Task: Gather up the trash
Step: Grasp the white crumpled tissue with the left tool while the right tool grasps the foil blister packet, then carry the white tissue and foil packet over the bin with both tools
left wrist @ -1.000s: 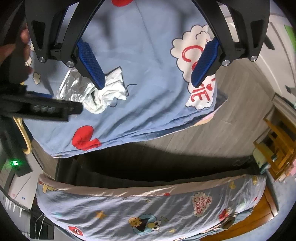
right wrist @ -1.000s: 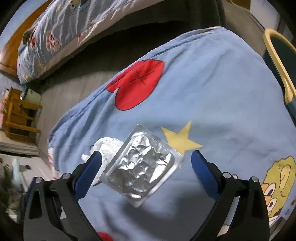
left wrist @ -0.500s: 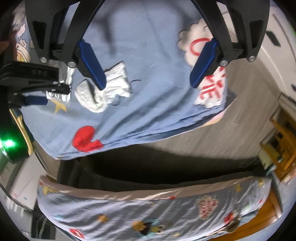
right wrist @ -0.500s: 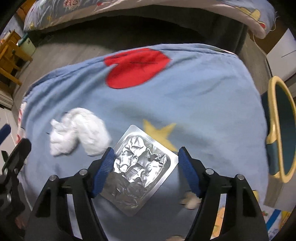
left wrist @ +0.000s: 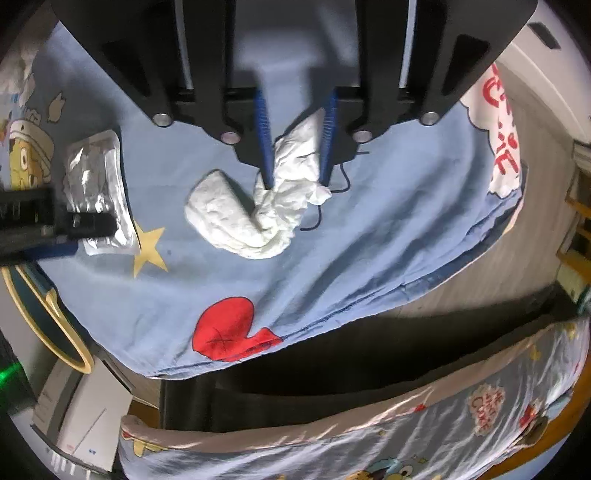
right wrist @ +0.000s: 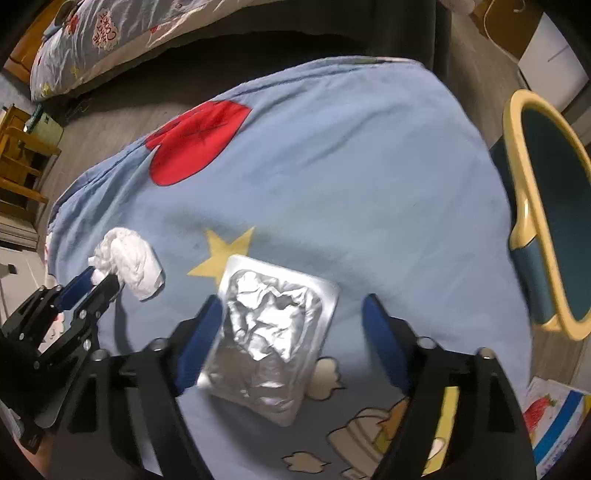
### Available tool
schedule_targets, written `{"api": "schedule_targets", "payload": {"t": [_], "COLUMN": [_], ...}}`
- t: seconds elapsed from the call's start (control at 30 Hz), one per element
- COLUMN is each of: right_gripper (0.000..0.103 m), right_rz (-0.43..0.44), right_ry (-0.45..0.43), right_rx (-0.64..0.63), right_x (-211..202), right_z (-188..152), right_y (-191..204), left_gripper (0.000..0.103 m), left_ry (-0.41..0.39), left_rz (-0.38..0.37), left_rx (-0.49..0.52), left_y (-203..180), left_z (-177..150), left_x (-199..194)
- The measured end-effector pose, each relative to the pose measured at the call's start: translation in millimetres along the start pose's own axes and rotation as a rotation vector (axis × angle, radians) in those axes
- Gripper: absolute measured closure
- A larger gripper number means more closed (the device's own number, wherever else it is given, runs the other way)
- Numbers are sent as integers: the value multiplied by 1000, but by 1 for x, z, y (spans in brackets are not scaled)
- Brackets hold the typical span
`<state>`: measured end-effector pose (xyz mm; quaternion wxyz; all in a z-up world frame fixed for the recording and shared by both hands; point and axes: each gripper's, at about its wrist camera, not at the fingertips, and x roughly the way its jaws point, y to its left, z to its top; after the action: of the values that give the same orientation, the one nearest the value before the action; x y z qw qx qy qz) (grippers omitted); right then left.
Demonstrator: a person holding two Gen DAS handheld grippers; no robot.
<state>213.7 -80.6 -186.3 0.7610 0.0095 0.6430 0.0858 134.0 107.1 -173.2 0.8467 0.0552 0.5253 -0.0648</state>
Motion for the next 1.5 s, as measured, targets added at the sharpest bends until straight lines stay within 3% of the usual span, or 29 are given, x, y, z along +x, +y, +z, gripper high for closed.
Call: {"api": "schedule_targets", "payload": {"t": [0.07, 0.2, 0.3, 0.6, 1.03, 1.27, 1.5], "right_gripper": [20, 19, 31, 34, 34, 34, 34], "right_rz": [-13, -136, -136, -91, -79, -88, -56], "right_ry": [8, -5, -22, -83, -240, -274, -300], "right_rx": [-33, -148, -165, -129, -19, 18, 133], "right_x": [6, 15, 11, -28, -116, -128, -136], "right_z": [-6, -11, -13, -14, -37, -31, -29], "right_y": [11, 40, 48, 31, -45, -106, -168], "left_gripper": [85, 87, 88, 89, 89, 89, 89], "left_ry": [-2, -2, -11, -99, -199, -238, -252], "left_rz": [2, -2, 2, -1, -20, -62, -121], "left_rx": [11, 12, 13, 24, 94, 147, 216], "left_y": [-1, 3, 6, -9, -68, -120, -183], "left_z": [-2, -5, -4, 14, 49, 68, 84], "left_x": [-1, -3, -6, -33, -66, -74, -70]}}
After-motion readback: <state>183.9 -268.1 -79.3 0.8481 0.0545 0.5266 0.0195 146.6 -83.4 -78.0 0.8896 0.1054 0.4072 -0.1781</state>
